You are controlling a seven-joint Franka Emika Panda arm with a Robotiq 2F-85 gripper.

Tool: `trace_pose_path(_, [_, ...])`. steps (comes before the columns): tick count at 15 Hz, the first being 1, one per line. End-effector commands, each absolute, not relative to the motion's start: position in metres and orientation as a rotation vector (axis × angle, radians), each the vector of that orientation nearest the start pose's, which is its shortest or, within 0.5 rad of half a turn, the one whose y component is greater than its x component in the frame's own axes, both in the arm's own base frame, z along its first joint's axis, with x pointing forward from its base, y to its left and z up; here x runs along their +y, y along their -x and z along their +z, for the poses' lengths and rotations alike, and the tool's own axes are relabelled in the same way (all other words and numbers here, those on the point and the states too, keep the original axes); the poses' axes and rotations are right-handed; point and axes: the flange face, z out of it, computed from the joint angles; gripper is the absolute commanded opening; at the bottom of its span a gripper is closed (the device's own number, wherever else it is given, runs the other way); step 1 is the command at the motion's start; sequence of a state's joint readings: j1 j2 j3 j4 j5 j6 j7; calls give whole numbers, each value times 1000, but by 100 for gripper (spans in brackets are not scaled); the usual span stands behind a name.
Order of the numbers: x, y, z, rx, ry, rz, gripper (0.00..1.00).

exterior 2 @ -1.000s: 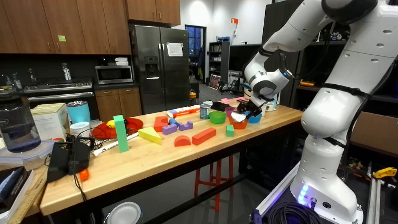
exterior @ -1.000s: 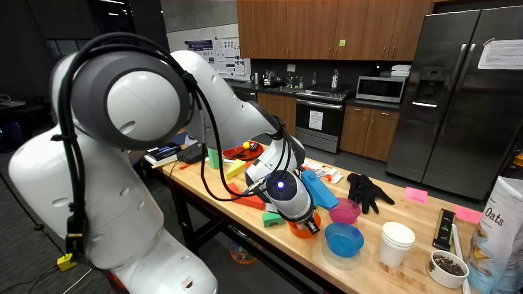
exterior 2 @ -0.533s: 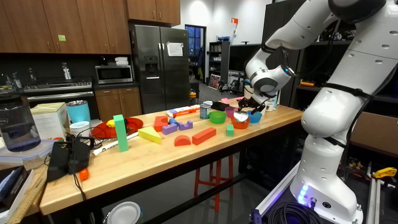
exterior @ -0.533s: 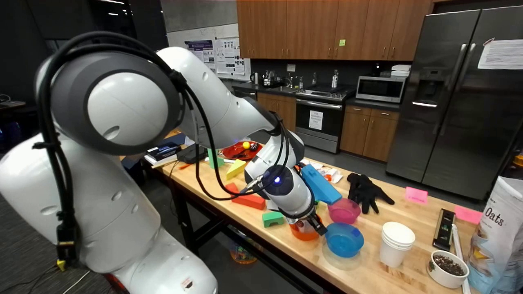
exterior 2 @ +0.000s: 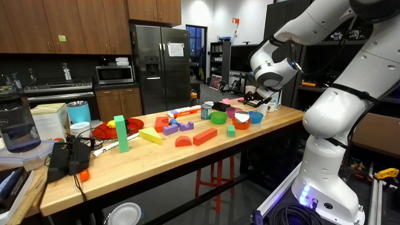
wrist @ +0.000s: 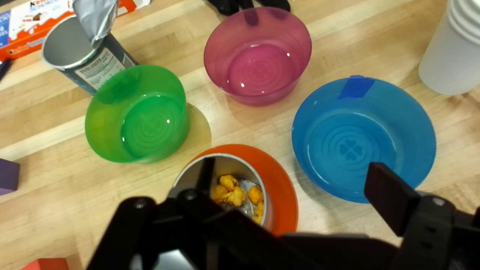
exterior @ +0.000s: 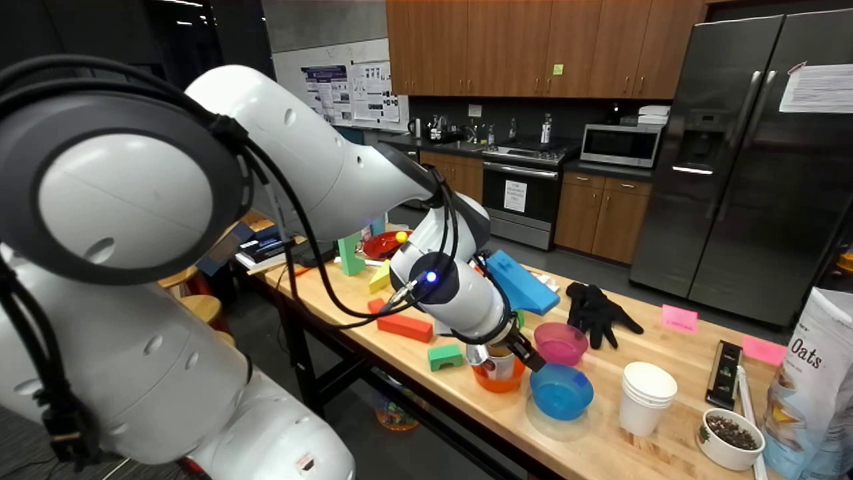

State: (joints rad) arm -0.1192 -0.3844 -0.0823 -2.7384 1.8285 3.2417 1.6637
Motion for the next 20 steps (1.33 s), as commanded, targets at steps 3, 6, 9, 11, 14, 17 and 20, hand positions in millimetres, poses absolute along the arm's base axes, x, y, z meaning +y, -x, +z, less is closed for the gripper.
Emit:
trace_pose_path(3, [-132,-275,426,2117,-734,-191,100])
trace_pose_path(6, [-128,-263,446,2056,-670,-288,100])
trace_pose_path(9, [-106,-252,467,1970,-663,-321,100])
trace_pose_path(11, [-96,-248,473,1933,-663,-341,100])
trace_pose_path(14, [-81,-246,476,1903,-660,-336,100])
trace_pose_path(17, [-75,-241,476,1886,-675,-298,100])
trace_pose_path(20, [-59,-245,472,1920,-602,-244,100])
